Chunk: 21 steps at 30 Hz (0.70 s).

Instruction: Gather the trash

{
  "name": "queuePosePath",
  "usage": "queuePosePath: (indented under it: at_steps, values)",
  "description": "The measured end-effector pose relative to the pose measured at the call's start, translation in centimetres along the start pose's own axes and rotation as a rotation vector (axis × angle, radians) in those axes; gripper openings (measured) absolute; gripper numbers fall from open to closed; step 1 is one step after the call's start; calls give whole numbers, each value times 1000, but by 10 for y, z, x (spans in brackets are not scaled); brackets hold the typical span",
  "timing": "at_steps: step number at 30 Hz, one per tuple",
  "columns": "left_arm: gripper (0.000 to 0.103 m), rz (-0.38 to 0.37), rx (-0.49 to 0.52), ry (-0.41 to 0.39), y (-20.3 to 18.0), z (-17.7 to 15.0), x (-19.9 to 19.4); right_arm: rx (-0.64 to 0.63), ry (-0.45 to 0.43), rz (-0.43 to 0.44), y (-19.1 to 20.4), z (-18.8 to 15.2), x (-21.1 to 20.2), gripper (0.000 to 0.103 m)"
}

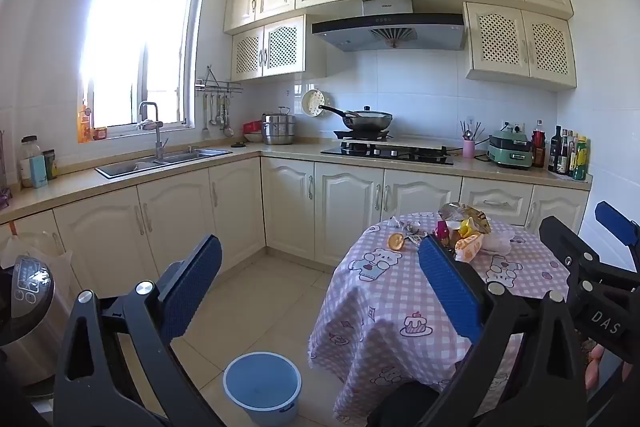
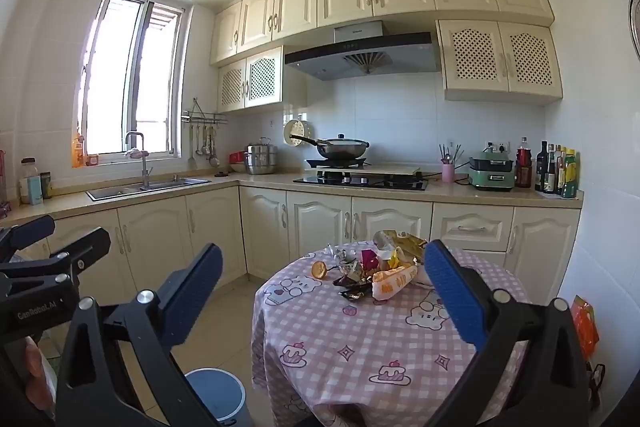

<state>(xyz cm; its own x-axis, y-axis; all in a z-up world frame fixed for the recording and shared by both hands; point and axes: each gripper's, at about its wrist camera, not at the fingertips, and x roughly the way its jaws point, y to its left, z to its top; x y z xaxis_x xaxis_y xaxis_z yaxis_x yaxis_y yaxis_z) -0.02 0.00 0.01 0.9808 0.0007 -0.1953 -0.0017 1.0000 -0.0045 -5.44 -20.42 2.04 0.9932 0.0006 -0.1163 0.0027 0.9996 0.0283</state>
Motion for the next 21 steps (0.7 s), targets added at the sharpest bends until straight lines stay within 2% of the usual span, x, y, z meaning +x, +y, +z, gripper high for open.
queuePosePath:
  at_steps: [8,13,21]
  values:
    - [96,-3,0,1,4,1,-3,-2,6,-1,1,0,-1,99]
    - [96,-4,7,7,-10,-3,-1,-5,10,-5,-2,1,-2,99]
    - [96,-12,10,13,-4,-1,-2,-11,14,-5,-1,-2,3,99]
